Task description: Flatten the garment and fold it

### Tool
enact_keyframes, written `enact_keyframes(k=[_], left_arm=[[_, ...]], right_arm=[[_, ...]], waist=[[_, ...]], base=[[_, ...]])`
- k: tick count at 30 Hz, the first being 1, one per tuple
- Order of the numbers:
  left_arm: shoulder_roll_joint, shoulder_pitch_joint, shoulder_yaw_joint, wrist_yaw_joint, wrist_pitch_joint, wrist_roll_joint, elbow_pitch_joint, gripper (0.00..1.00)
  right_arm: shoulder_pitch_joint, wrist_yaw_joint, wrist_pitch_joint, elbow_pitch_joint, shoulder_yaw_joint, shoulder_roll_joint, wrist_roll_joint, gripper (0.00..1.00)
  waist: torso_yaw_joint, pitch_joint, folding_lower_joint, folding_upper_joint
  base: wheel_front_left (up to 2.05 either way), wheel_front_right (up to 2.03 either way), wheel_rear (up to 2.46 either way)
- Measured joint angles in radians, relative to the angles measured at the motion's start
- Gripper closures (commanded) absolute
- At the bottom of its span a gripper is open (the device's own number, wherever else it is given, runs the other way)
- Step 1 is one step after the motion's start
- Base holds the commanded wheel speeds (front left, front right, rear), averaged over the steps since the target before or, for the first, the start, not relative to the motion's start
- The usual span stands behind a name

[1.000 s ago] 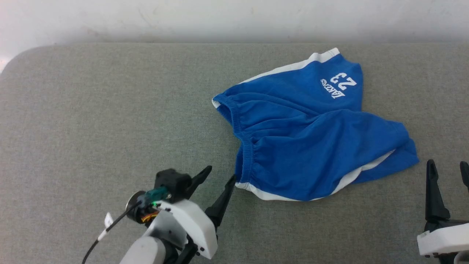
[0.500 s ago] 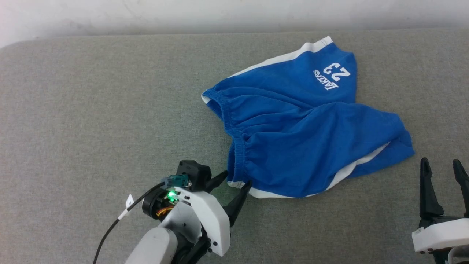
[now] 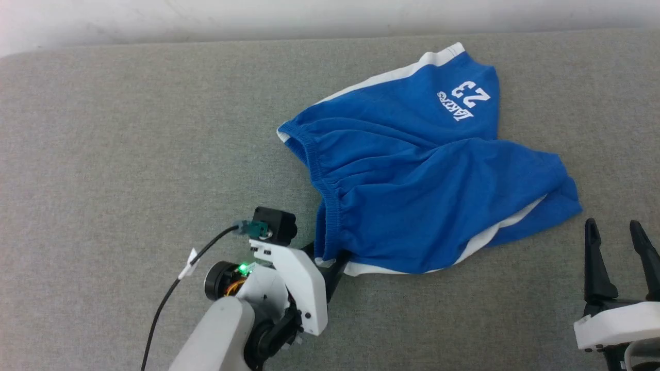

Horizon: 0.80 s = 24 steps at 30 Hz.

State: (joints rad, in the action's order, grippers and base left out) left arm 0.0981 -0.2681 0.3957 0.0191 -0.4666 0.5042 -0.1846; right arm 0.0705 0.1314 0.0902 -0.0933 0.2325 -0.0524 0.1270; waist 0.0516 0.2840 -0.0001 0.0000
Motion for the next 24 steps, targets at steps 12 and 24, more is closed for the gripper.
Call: enact_keyframes(k=[12,24], left_arm=[[0.005,-0.007,-0.007,-0.010,-0.024,0.040,-0.013,1.00],[0.037,0.174,-0.139,-0.077,0.063,0.113,0.175,1.00]], right_arm=[[-0.005,0.000,0.002,0.024,0.003,0.000,0.002,0.00],[-0.001,0.000,-0.010,0.021,-0.013,0.000,-0.006,0.00]], waist=[[-0.007,-0.015,0.0001,0.0000],[0.013,-0.064,0.0001,0.0000]], base=[[0.00,0.00,0.00],[0.00,0.00,0.00]])
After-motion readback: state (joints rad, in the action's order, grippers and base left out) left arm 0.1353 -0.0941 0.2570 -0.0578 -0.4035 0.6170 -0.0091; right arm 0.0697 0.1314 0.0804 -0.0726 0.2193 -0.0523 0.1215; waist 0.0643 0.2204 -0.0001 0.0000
